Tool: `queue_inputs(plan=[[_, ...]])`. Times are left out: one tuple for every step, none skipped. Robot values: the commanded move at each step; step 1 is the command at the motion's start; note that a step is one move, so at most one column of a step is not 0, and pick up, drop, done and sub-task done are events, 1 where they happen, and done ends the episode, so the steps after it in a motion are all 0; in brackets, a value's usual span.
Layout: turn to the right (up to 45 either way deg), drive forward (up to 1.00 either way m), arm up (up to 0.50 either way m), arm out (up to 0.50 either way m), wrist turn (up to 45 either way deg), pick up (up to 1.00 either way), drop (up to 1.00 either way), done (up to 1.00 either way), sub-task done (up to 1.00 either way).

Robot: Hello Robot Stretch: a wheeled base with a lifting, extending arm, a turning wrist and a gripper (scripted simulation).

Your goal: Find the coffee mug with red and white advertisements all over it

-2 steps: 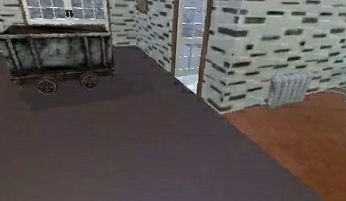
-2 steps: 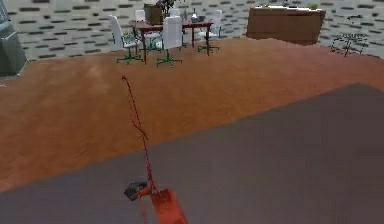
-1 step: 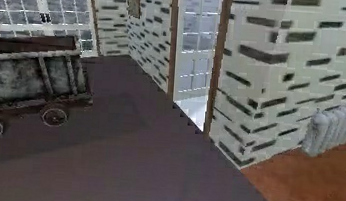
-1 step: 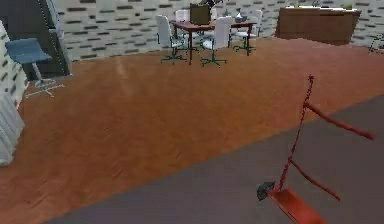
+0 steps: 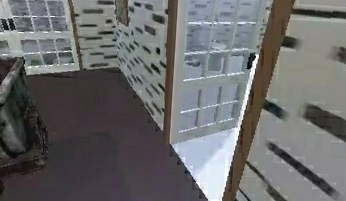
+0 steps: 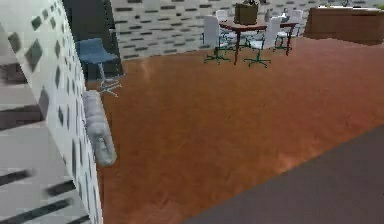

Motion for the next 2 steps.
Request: queue_inputs(plan=[[0.0, 1.0, 0.0, 0.0, 0.0, 0.0, 0.0, 0.0, 0.0], [6.0, 0.0, 0.0, 0.0, 0.0, 0.0, 0.0, 0.0, 0.0]])
